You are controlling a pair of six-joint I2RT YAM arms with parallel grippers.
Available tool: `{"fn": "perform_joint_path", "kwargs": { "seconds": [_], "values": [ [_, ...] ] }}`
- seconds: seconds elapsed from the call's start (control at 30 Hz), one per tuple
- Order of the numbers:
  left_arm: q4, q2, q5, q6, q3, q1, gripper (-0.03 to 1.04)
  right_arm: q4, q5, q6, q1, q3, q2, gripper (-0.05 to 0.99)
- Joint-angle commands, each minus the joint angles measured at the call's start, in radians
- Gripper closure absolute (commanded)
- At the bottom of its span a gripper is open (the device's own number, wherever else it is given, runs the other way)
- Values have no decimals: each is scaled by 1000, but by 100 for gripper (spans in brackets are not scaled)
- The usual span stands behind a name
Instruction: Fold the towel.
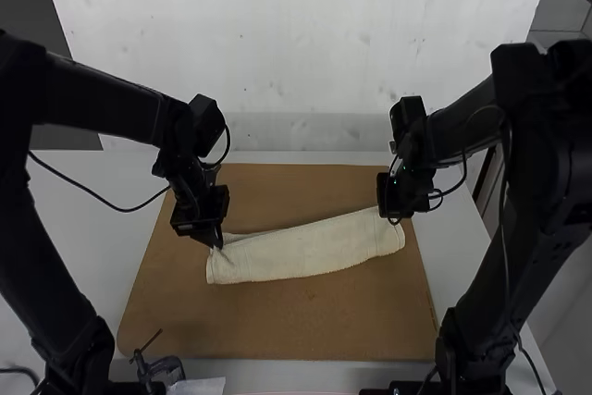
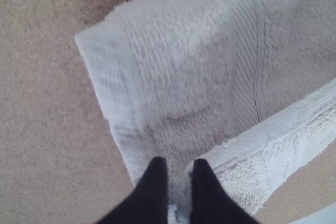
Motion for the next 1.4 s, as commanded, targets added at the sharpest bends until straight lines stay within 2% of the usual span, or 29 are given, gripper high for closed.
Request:
{"fn": "perform_joint_path", "kwargs": {
  "seconds": [0.0,0.17,0.5,0.83,1.1,1.37],
  "values": [
    [36,57,-27,43,65,52,99,20,50,19,-7,57,28,92],
    [85,120,-27,63,120,118,99,46,60,45,16,99,77,92],
    [173,238,-30,80,151,173,99,89,91,83,57,149,143,92],
    [208,291,-34,79,160,178,99,105,114,90,65,165,200,92],
    [234,324,-65,77,177,165,99,68,135,88,51,151,219,92],
    [252,337,-88,74,182,161,99,94,180,83,47,165,288,92]
  ]
}}
